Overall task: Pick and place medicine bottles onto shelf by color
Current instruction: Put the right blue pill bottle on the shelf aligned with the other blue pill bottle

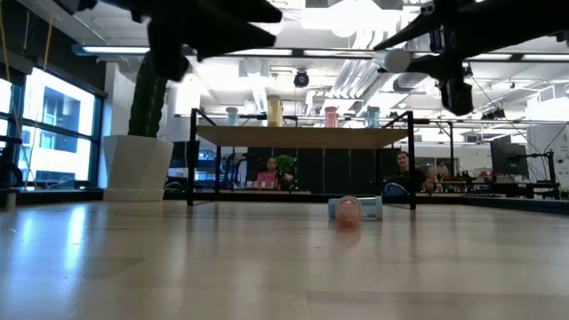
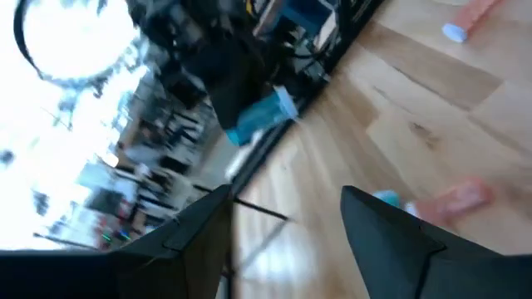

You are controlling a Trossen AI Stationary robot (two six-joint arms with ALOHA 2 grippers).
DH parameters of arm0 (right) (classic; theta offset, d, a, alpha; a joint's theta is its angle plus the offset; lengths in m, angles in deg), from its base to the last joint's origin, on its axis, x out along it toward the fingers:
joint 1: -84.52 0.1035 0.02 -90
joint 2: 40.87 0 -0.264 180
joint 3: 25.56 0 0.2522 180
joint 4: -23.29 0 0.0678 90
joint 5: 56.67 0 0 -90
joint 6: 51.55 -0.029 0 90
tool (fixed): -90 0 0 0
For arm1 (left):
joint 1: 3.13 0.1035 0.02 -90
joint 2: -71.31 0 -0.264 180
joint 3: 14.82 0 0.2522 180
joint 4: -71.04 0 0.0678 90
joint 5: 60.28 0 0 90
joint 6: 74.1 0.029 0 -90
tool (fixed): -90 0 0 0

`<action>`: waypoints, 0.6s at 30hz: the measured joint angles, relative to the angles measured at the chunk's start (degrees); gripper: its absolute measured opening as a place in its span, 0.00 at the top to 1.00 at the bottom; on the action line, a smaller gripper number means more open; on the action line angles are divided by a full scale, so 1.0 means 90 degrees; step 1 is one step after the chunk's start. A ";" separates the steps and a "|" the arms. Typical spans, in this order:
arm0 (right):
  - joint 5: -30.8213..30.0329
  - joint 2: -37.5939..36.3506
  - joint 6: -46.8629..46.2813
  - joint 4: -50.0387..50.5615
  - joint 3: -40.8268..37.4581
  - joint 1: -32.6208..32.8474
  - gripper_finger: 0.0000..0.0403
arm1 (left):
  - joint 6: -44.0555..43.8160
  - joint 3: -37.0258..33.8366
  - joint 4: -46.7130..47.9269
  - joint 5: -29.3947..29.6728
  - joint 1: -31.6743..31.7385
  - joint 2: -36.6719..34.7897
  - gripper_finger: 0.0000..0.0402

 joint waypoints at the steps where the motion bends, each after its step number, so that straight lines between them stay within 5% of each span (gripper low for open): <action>1: 0.0103 0.0062 -0.0051 -0.0094 0.0000 -0.0037 0.79 | 0.0254 0.0000 -0.0158 0.0004 0.0000 0.0101 0.46; 12: 0.0650 0.0767 -0.0719 -0.1174 0.0050 -0.0352 0.79 | 0.2805 0.0002 -0.2002 -0.0382 0.0022 0.1076 0.46; 18: 0.1172 0.1256 -0.0716 -0.1218 0.0484 -0.0494 0.79 | 0.3558 0.0391 -0.2138 -0.0608 0.0198 0.1611 0.46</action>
